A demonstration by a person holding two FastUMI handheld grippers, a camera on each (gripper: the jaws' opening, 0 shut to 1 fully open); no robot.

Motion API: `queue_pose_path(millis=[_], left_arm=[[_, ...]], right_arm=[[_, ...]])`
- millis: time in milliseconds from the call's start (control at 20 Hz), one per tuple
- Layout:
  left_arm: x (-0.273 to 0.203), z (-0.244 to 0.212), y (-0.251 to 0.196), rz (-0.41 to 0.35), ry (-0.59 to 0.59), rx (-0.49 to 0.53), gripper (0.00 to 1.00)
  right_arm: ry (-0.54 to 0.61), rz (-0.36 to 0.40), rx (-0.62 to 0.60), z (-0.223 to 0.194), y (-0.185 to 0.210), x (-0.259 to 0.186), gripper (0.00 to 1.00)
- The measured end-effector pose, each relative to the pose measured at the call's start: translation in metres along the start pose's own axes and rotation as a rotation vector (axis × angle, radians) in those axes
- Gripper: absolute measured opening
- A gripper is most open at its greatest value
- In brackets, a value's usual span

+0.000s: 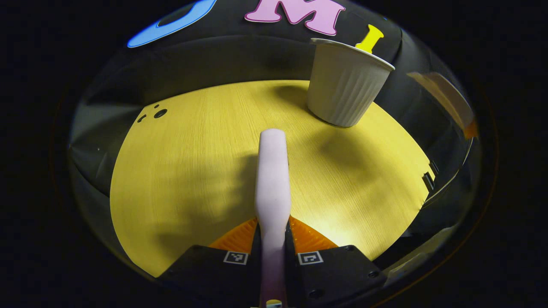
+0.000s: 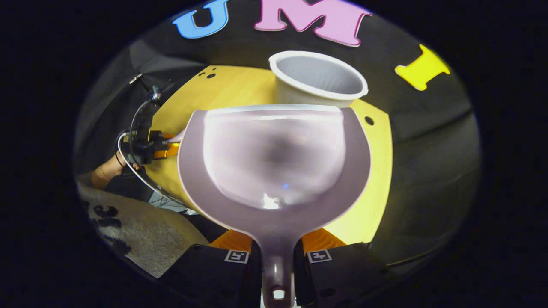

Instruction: Pick up the small broom and dustpan from the desktop, sweep the trash into the dustpan with the broom, and then empty the trash into the garbage bin.

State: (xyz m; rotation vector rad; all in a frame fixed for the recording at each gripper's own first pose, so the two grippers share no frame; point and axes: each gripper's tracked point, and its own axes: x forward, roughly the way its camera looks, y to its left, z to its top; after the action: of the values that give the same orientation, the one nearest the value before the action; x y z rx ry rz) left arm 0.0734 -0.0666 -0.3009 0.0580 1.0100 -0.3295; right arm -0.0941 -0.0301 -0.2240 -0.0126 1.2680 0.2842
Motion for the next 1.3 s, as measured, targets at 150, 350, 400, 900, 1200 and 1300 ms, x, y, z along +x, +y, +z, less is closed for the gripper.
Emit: queue_pose_path(millis=[150, 350, 400, 900, 1200, 1300], left_arm=[[-0.001, -0.004, 0.003, 0.021, 0.007, 0.010, 0.28], [0.000, -0.009, 0.001, 0.040, 0.013, 0.009, 0.28], [0.001, -0.011, 0.002, 0.048, 0.017, 0.010, 0.26], [0.015, -0.023, 0.010, 0.100, 0.038, 0.016, 0.28], [0.020, -0.025, 0.016, 0.126, 0.051, 0.037, 0.28], [0.021, -0.027, 0.018, 0.130, 0.057, 0.044, 0.29]], right_arm=[[0.031, 0.007, 0.009, -0.018, 0.023, 0.053, 0.34], [0.046, 0.016, 0.050, -0.030, 0.052, 0.124, 0.35], [0.048, 0.012, 0.068, -0.030, 0.056, 0.136, 0.34], [0.061, -0.025, 0.119, -0.030, 0.065, 0.195, 0.34], [0.091, -0.035, 0.141, -0.038, 0.067, 0.206, 0.42], [0.096, -0.032, 0.147, -0.039, 0.067, 0.205, 0.35]])
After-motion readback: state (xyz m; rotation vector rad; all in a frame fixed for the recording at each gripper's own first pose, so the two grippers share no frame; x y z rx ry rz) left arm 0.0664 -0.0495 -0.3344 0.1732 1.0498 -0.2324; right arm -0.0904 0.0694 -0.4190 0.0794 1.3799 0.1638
